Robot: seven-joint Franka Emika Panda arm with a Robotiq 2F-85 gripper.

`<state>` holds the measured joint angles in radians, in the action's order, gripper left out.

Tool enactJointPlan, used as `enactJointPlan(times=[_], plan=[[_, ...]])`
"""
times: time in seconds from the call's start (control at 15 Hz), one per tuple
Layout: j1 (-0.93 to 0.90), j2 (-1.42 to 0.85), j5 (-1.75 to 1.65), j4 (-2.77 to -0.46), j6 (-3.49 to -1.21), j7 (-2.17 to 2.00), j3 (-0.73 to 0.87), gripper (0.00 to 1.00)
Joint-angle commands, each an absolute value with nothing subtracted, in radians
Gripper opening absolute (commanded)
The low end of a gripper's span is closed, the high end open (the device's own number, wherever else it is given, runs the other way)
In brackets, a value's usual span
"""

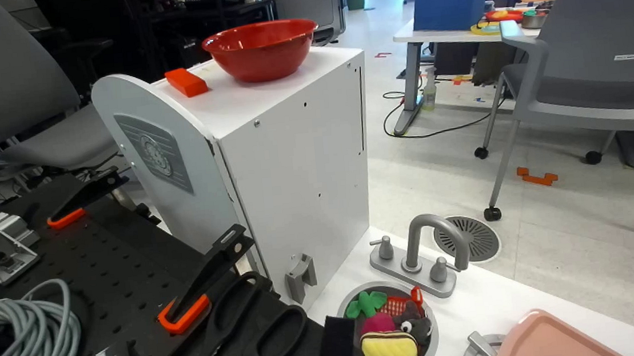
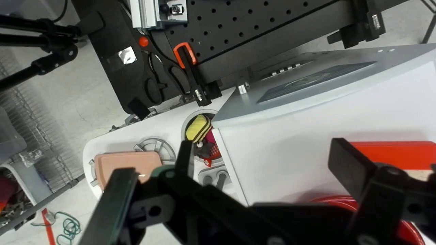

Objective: Pick up the red bell pepper from the bowl and put it on the counter

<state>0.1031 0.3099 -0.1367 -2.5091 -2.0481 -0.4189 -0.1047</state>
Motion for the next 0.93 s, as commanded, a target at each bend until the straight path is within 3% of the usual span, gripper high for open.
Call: enactJointPlan(times=[0.0, 0.87], plan=[[0.069, 0.200, -0.208, -2.413, -2.048, -0.404, -0.118, 1.00], [-0.034, 0.141, -0.027, -2.320, -2.126, -0.413, -0.108, 1.00]])
